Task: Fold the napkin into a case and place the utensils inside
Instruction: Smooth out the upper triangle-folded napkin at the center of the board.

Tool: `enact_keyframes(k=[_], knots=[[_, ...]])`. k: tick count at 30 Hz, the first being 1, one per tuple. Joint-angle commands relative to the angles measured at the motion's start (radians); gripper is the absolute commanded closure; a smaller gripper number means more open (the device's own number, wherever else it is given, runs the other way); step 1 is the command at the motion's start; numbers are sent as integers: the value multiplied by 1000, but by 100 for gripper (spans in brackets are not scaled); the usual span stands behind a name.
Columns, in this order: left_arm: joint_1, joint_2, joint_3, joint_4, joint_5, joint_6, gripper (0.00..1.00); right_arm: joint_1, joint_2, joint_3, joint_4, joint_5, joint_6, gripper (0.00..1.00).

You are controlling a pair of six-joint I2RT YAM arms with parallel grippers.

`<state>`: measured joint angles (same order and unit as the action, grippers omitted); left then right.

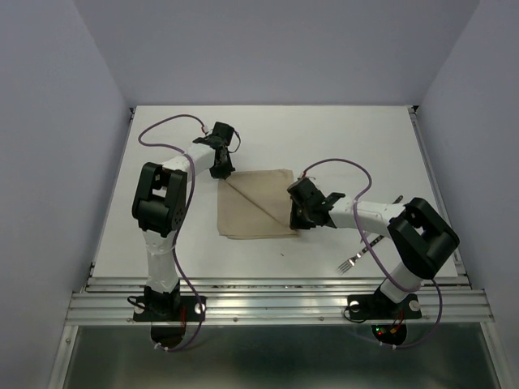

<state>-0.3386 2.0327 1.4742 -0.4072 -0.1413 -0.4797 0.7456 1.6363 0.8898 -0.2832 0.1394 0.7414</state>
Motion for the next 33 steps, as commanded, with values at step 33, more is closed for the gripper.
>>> enact_keyframes(k=[33], knots=[[-48,-269,-219,90,135,-53,100,0,-111,-86,33,-41,-30,97]])
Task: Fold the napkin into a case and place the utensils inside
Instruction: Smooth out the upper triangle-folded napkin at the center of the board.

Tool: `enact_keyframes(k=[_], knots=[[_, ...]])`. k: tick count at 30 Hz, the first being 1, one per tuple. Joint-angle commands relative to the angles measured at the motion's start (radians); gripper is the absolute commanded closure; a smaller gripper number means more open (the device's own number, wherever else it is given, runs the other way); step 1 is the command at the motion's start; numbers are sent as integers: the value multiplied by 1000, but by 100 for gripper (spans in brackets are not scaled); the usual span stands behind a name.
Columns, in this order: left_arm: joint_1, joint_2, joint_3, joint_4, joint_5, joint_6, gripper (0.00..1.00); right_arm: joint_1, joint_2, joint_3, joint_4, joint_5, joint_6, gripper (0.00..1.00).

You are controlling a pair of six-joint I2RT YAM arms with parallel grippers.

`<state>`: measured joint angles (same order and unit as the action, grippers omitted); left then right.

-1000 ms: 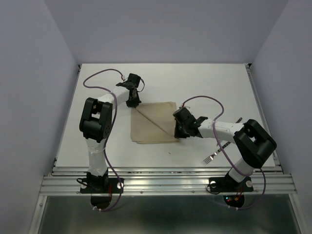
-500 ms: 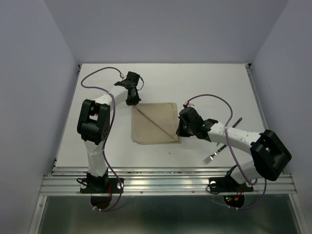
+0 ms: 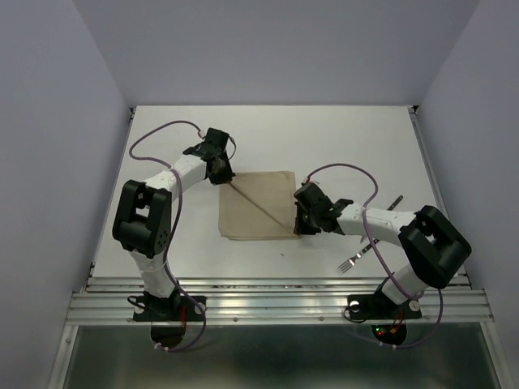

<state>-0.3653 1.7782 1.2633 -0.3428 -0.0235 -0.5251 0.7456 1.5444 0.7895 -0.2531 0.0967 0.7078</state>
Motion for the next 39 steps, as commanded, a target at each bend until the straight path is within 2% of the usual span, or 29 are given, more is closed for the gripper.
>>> enact_keyframes(k=[1,5,8,13,19,23,27,31,39], knots=[[-36,-14,-2,27,19,-6,100,0,-32,31,2,1,-1,96],[-64,3,21,25,19,-6,100,0,-70,112,-14,9,-19,96],[-76,21,30,25,51,-9,100,0,-41,194,-21,6,-31,95],[-89,59,1,66,95,-10,100,0,109,304,0,-50,-37,96],[-89,136,-39,125,93,-18,100,0,276,327,61,-78,-1,96],[-90,129,-45,131,99,-19,100,0,318,324,57,-68,15,97],[-90,78,-44,122,96,-13,100,0,264,312,49,-72,10,97],[-89,33,-39,104,93,-15,100,0,133,292,19,-23,-4,96],[-100,-29,-74,100,105,-27,100,0,36,125,-23,6,5,96]])
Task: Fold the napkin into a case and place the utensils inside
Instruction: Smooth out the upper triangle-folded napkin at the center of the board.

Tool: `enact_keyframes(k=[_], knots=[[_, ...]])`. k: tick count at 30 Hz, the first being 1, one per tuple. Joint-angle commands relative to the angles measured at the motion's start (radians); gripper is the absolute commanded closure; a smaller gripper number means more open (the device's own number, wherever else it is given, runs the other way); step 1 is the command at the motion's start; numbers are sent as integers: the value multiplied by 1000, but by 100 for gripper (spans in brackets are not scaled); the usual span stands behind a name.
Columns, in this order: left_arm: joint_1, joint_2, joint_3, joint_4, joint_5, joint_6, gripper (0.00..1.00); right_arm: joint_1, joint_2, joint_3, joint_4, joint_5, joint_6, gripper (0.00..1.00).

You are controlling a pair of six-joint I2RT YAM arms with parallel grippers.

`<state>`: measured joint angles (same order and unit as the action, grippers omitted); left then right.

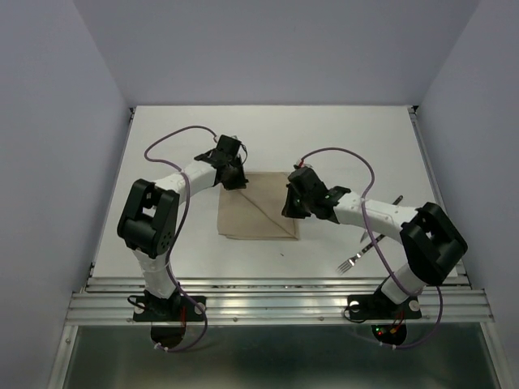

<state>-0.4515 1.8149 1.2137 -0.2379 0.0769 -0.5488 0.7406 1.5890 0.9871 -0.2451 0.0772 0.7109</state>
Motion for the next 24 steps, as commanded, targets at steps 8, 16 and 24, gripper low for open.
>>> enact_keyframes(k=[8,16,24], knots=[[-62,-35,-2,-3,30,-13,100,5,11,-171,-16,16,30,97],[-119,55,7,-15,17,-46,100,5,-116,-87,-83,95,28,96],[-122,103,36,-29,4,-28,100,5,-149,-137,-94,107,51,96]])
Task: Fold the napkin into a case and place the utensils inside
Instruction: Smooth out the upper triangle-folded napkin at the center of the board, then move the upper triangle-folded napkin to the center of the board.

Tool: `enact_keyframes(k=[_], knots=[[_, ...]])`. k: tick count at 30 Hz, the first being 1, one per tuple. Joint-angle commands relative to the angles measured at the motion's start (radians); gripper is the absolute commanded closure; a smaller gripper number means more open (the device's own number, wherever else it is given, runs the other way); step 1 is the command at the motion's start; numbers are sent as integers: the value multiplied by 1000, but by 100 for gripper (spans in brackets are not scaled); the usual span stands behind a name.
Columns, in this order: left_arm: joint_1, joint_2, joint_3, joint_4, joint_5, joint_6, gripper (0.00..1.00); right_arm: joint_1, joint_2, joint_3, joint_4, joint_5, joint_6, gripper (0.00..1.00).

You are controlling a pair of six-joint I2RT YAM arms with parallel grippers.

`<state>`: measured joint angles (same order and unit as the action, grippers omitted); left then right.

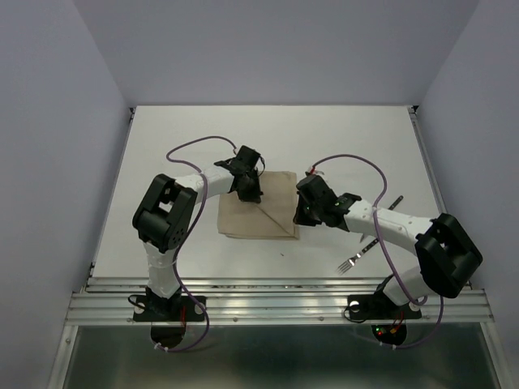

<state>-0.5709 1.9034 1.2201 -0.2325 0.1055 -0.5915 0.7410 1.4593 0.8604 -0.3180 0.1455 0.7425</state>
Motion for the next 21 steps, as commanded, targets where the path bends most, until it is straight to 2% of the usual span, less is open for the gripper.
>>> enact_keyframes(k=[1,8,12,17,21], knots=[[-1,2,39,-36,-29,16,100,4,-22,-26,-21,45,26,96],[-3,-136,124,-122,-96,53,100,4,-56,-106,-32,101,52,94],[-3,-197,133,-152,-144,62,100,4,-5,-124,-36,105,20,96],[0,-277,101,-194,-191,53,93,38,78,-98,22,80,-28,97],[-1,-349,64,-226,-236,52,90,89,182,-5,60,59,-37,98]])
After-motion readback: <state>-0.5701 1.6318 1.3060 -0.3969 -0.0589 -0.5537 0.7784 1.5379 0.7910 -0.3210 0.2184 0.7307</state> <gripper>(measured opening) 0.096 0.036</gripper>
